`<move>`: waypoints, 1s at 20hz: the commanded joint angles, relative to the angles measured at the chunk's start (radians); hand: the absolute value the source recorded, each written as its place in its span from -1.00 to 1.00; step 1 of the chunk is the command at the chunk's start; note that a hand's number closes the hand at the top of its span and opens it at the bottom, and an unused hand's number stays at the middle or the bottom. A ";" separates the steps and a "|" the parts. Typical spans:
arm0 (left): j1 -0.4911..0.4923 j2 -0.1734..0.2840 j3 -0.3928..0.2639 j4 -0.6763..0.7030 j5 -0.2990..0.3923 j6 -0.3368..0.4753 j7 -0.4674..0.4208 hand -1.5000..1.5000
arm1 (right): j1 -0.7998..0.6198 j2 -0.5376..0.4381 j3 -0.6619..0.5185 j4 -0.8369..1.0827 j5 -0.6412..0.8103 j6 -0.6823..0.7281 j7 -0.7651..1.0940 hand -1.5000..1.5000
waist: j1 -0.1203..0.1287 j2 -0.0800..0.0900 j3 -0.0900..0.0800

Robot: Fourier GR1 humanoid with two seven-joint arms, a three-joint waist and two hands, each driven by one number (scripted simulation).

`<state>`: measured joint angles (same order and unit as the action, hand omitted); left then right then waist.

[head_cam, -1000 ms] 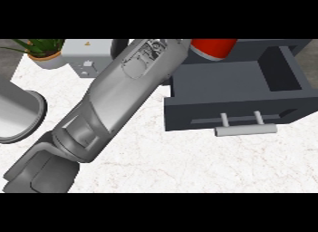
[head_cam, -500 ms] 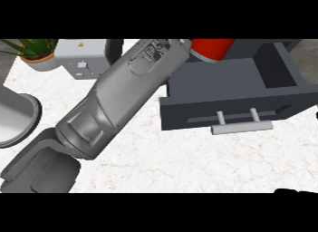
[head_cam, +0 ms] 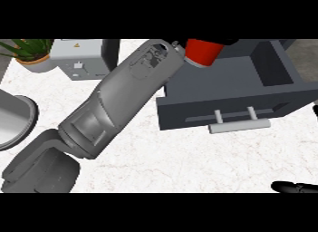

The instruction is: Pick up the can, place it into the drawer and close the drawer

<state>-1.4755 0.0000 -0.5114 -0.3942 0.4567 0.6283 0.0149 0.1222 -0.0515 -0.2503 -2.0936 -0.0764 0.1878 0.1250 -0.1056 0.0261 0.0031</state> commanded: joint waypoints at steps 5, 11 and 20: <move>0.030 0.000 -0.095 0.018 0.022 0.057 -0.031 1.00 | -0.021 0.008 0.043 -0.060 0.019 -0.011 0.041 -1.00 | -0.026 0.002 -0.001; 0.012 0.000 -0.092 0.059 0.059 0.085 -0.022 -1.00 | -0.004 -0.009 0.023 -0.078 0.004 -0.002 0.061 -1.00 | -0.038 0.005 0.000; 0.079 0.000 -0.108 0.048 0.109 0.134 -0.106 -1.00 | 0.004 -0.010 0.014 -0.043 0.014 0.011 -0.006 -1.00 | -0.020 0.005 0.000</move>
<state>-1.4141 0.0000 -0.6193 -0.3568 0.5464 0.7565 -0.0629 0.1067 -0.0636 -0.2318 -2.1358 -0.0706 0.1925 0.1521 -0.1323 0.0326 0.0025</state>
